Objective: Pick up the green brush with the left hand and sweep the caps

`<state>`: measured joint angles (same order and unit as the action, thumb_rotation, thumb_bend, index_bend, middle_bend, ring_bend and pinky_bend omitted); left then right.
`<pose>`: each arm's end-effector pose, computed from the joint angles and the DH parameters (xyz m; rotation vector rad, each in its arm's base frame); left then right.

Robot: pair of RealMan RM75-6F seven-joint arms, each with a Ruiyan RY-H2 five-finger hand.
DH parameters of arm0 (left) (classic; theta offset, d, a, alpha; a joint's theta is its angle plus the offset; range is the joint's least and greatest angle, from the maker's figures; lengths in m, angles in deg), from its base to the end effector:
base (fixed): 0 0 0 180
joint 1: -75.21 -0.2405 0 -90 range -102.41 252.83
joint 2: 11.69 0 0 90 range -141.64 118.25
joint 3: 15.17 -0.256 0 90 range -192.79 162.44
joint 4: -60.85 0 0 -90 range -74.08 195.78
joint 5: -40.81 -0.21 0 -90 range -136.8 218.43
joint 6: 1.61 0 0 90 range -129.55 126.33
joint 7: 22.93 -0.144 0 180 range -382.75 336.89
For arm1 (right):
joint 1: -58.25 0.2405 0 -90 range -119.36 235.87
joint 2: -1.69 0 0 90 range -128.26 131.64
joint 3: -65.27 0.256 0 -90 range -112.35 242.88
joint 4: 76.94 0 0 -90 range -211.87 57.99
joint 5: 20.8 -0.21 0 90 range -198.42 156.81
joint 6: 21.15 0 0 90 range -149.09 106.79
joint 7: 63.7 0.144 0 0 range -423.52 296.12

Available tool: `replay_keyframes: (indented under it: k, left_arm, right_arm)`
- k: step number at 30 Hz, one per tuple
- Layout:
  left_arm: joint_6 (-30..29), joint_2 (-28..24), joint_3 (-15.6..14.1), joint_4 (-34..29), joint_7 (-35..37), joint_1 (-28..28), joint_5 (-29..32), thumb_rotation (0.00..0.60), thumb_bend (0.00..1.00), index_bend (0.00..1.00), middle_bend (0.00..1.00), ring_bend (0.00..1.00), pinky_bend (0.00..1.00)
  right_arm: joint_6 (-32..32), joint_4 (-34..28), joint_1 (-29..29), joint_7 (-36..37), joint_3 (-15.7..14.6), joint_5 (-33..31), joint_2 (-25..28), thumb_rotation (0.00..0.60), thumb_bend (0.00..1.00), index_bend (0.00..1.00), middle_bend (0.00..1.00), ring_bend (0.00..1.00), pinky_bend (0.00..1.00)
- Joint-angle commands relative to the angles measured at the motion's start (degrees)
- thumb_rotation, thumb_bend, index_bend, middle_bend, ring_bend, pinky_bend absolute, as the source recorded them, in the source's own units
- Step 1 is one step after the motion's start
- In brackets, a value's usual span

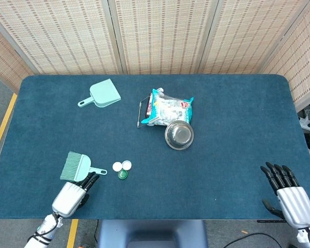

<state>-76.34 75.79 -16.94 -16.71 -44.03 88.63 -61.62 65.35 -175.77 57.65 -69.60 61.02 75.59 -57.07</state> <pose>-0.2534 0.1920 0.0004 -1.9362 -0.5617 -0.8666 -0.2940 -0.1235 0.1564 1.5612 -0.9039 0.8093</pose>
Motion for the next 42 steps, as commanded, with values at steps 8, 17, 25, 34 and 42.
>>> replay_keyframes:
  k: [8, 17, 25, 34, 42]
  left_arm:
    - [5.61, 3.46, 3.87, 2.19, -3.37, 5.56, 4.68, 0.6, 0.42, 0.23, 0.26, 0.78, 0.88]
    - [9.42, 5.52, 4.68, 5.09, -5.28, 8.23, 8.72, 0.6, 0.42, 0.25, 0.27, 0.79, 0.89]
    - [10.27, 6.91, 4.5, 7.45, -5.62, 9.97, 10.06, 0.6, 0.42, 0.29, 0.31, 0.78, 0.89]
    - [11.4, 8.02, 4.19, 9.58, -6.3, 11.06, 12.28, 0.6, 0.43, 0.31, 0.34, 0.79, 0.89]
    - [10.0, 9.5, 3.76, 12.93, -5.88, 11.8, 12.1, 0.6, 0.43, 0.4, 0.45, 0.81, 0.92]
  right_arm:
    - [-1.84, -0.41, 0.49, -2.47, 1.01, -2.81, -0.92, 0.6, 0.21, 0.0, 0.0, 0.0, 0.0]
    - [-2.2, -0.81, 0.52, -3.4, 1.37, -3.96, -1.05, 0.6, 0.21, 0.0, 0.0, 0.0, 0.0]
    - [-2.04, -1.07, 0.36, -2.98, 1.36, -4.22, -0.59, 0.6, 0.21, 0.0, 0.0, 0.0, 0.0]
    - [-1.72, -1.12, 0.2, -2.9, 1.35, -4.1, -0.49, 0.6, 0.21, 0.0, 0.0, 0.0, 0.0]
    - [-1.71, -1.11, 0.15, -3.07, 1.32, -4.04, -0.59, 0.6, 0.21, 0.0, 0.0, 0.0, 0.0]
